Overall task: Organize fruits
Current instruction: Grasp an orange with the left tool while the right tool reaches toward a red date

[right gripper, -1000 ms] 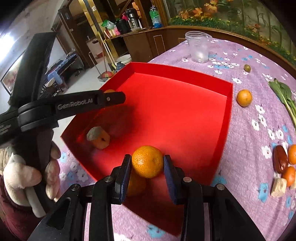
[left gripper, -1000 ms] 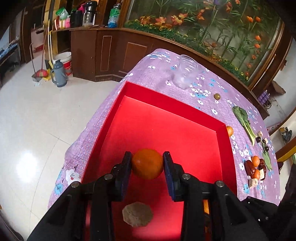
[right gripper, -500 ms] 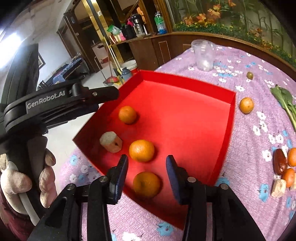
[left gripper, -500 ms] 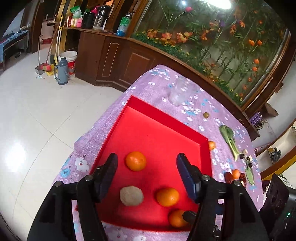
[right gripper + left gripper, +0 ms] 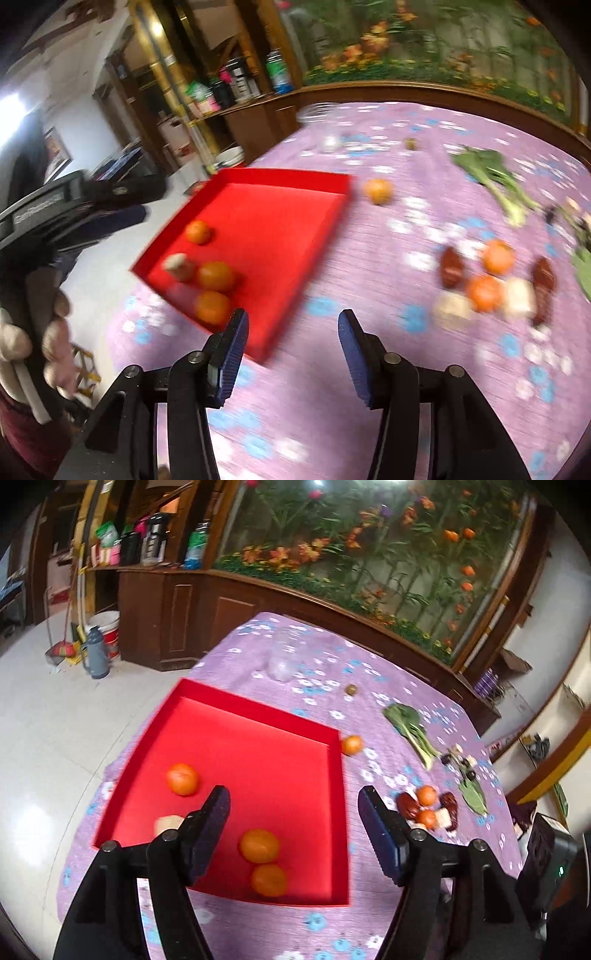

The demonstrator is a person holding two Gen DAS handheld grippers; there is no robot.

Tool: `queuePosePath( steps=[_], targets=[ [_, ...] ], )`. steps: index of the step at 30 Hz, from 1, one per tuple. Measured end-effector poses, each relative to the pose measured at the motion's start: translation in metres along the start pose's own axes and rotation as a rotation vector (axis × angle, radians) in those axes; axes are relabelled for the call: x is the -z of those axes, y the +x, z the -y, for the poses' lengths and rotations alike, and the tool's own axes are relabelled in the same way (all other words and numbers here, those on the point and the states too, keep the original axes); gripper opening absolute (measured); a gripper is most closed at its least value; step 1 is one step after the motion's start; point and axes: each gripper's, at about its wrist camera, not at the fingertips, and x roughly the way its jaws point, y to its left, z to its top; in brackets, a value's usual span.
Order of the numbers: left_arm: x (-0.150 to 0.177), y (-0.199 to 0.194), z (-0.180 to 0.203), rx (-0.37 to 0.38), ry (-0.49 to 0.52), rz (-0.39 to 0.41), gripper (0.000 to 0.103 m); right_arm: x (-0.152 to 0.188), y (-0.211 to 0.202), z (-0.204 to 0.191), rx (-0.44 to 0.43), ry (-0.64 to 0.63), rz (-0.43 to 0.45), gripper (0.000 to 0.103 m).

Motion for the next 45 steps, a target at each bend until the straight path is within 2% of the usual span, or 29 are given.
queuePosePath(
  steps=[5, 11, 26, 28, 31, 34, 37, 40, 41, 42, 43, 45],
  targets=[
    [0.003, 0.020, 0.031, 0.014, 0.047, -0.038, 0.071, 0.018, -0.030, 0.074, 0.078, 0.132, 0.029, 0.055],
    [0.004, 0.055, 0.064, 0.023, 0.104, -0.091, 0.071, 0.028, -0.050, 0.137, 0.125, 0.259, 0.057, 0.055],
    [0.015, 0.142, 0.113, 0.060, 0.173, -0.236, 0.071, 0.018, -0.029, 0.202, 0.166, 0.348, 0.066, 0.055],
    [0.010, 0.148, 0.117, 0.046, 0.188, -0.235, 0.071, 0.017, -0.027, 0.206, 0.166, 0.354, 0.071, 0.055],
    [-0.010, 0.157, 0.123, 0.018, 0.231, -0.193, 0.071, 0.017, -0.023, 0.209, 0.163, 0.355, 0.081, 0.055],
    [-0.033, 0.177, 0.124, -0.048, 0.269, -0.179, 0.071, 0.018, -0.021, 0.213, 0.146, 0.361, 0.083, 0.055],
    [-0.046, 0.203, 0.129, -0.090, 0.321, -0.202, 0.071, 0.019, -0.022, 0.218, 0.127, 0.378, 0.091, 0.055],
    [-0.047, 0.230, 0.139, -0.137, 0.419, -0.262, 0.071, 0.019, -0.022, 0.222, 0.118, 0.386, 0.091, 0.055],
    [-0.046, 0.239, 0.142, -0.176, 0.460, -0.283, 0.068, 0.019, -0.022, 0.223, 0.117, 0.386, 0.091, 0.055],
    [-0.043, 0.245, 0.144, -0.214, 0.498, -0.293, 0.055, 0.019, -0.022, 0.222, 0.115, 0.384, 0.091, 0.055],
    [-0.039, 0.250, 0.146, -0.243, 0.536, -0.304, 0.047, 0.019, -0.022, 0.222, 0.110, 0.383, 0.090, 0.055],
    [-0.030, 0.256, 0.147, -0.291, 0.599, -0.320, 0.037, 0.019, -0.022, 0.222, 0.103, 0.382, 0.090, 0.055]
  ],
)
